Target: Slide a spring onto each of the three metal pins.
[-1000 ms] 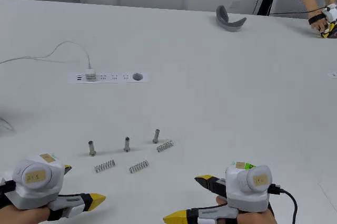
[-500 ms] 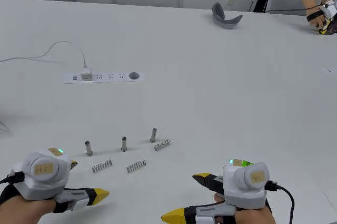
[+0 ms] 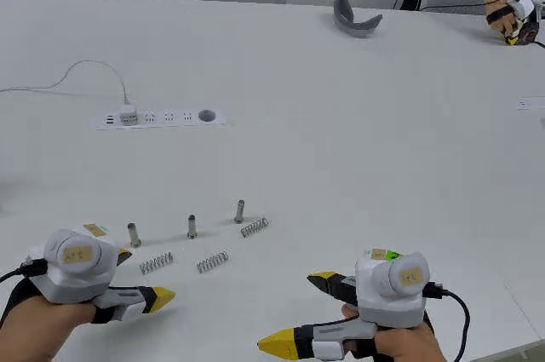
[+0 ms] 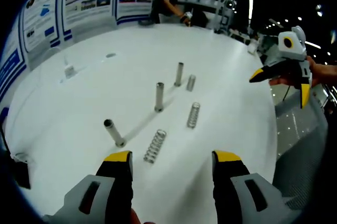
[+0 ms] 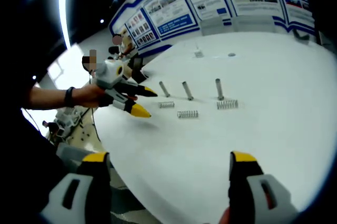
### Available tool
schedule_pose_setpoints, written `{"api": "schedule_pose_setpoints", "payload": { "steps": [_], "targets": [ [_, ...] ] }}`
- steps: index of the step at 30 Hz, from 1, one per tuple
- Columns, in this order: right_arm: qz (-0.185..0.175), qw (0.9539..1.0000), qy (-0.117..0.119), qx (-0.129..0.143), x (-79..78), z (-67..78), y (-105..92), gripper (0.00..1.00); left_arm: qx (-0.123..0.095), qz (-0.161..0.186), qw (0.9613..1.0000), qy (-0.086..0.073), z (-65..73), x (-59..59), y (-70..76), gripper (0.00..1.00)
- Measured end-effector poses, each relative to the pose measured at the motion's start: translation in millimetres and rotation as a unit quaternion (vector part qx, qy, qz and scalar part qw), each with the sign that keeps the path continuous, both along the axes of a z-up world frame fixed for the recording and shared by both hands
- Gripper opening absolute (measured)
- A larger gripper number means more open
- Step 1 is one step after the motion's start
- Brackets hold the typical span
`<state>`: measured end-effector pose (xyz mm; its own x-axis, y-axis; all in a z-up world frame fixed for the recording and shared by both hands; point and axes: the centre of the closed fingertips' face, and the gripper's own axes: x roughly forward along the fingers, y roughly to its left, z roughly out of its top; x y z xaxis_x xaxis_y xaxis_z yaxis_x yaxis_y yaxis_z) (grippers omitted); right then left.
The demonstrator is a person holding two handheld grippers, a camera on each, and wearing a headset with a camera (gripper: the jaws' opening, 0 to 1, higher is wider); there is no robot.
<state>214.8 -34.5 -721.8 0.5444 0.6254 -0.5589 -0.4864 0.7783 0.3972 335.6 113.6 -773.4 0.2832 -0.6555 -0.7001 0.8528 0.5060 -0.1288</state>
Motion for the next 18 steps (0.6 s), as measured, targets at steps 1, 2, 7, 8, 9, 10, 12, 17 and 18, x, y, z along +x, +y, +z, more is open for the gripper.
{"api": "schedule_pose_setpoints", "payload": {
  "steps": [1, 2, 7, 8, 9, 10, 12, 17, 18],
  "targets": [
    [-0.001, 1.0000, -0.001, 0.000, -0.1, 0.4, -1.1, 0.96, 0.003, -0.002, 1.0000, -0.001, -1.2, -0.9, -2.1, 0.61],
    [-0.002, 1.0000, -0.001, 0.000, -0.2, 0.6, -1.7, 0.96, 0.003, -0.002, 1.0000, -0.001, -1.8, -1.0, -3.4, 0.59],
    [-0.005, 1.0000, 0.001, 0.000, -1.3, 0.0, -4.5, 0.95, 0.004, -0.007, 0.9999, -0.010, -2.5, 3.4, -10.3, 0.51],
    [-0.005, 1.0000, 0.001, 0.000, -1.5, -0.3, -4.7, 0.95, 0.008, -0.009, 0.9999, -0.011, -4.3, 3.9, -11.5, 0.50],
    [-0.005, 1.0000, 0.001, 0.001, -1.6, -0.4, -4.8, 0.95, 0.010, -0.011, 0.9998, -0.012, -5.8, 4.5, -11.7, 0.49],
    [-0.005, 1.0000, 0.002, 0.000, -1.9, -0.5, -4.8, 0.95, 0.011, -0.012, 0.9998, -0.012, -7.3, 5.1, -11.8, 0.48],
    [-0.005, 1.0000, 0.002, 0.000, -2.4, -0.5, -4.8, 0.95, 0.014, -0.011, 0.9998, -0.009, -11.5, 5.8, -12.1, 0.46],
    [-0.004, 1.0000, 0.005, 0.002, -4.1, -2.1, -4.4, 0.95, 0.014, 0.007, 0.9999, -0.005, -21.4, 9.5, -10.4, 0.40],
    [-0.005, 1.0000, 0.007, 0.003, -4.6, -2.5, -4.2, 0.95, 0.015, 0.009, 0.9998, -0.007, -21.8, 9.3, -10.5, 0.39]
  ]
}}
